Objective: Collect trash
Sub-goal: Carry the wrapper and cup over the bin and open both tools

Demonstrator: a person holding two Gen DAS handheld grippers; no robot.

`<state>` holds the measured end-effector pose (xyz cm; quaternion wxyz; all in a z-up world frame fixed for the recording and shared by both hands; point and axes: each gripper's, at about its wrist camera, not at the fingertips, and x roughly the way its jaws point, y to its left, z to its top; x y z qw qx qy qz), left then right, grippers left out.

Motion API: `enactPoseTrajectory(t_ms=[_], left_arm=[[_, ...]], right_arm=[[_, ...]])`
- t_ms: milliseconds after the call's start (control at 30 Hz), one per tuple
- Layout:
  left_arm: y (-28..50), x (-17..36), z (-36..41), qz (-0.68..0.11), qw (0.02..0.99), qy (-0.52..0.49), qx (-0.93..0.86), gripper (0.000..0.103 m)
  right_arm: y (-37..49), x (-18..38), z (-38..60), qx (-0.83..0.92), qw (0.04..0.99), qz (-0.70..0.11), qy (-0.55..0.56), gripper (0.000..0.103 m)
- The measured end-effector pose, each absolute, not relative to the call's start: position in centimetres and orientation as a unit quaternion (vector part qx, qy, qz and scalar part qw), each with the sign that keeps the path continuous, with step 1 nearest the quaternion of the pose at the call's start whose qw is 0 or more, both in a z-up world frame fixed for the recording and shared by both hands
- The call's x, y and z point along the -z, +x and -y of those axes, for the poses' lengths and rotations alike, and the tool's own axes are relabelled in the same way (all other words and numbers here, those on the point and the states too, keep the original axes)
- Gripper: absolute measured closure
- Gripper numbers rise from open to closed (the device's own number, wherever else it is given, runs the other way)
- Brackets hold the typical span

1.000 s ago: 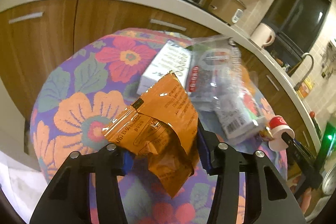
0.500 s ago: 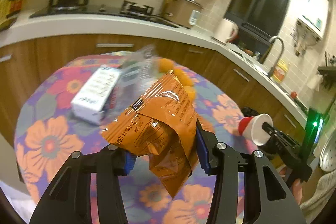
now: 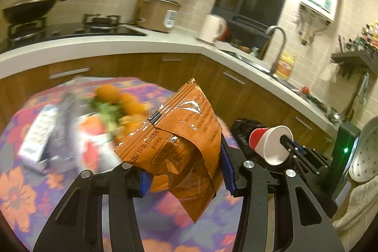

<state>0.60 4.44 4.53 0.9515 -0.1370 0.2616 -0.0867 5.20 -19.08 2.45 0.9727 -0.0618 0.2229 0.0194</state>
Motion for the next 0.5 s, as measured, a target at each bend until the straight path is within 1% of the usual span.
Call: enactPoseTrajectory(t_ms=[200,367,500], left_arm=[[5.9,-4.6,2.2,-0.276,0.941,-0.117,0.156,0.058],[11.3,-3.3,9.4,-0.316,0.925,-0.080,0.194,0.058],[14.9,-2.1,13.4,-0.338,0.915,-0.064,0.211,0.058]], right_arm=[[7.3,-1.6,24.3,0.041,0.972,-0.222,-0.065,0.101],[9.1,-0.3,28.3,0.070,0.969,-0.229,-0.060,0.101],[10.7,1.1,30.6,0.089,0.963,-0.249,-0.044,0.101]])
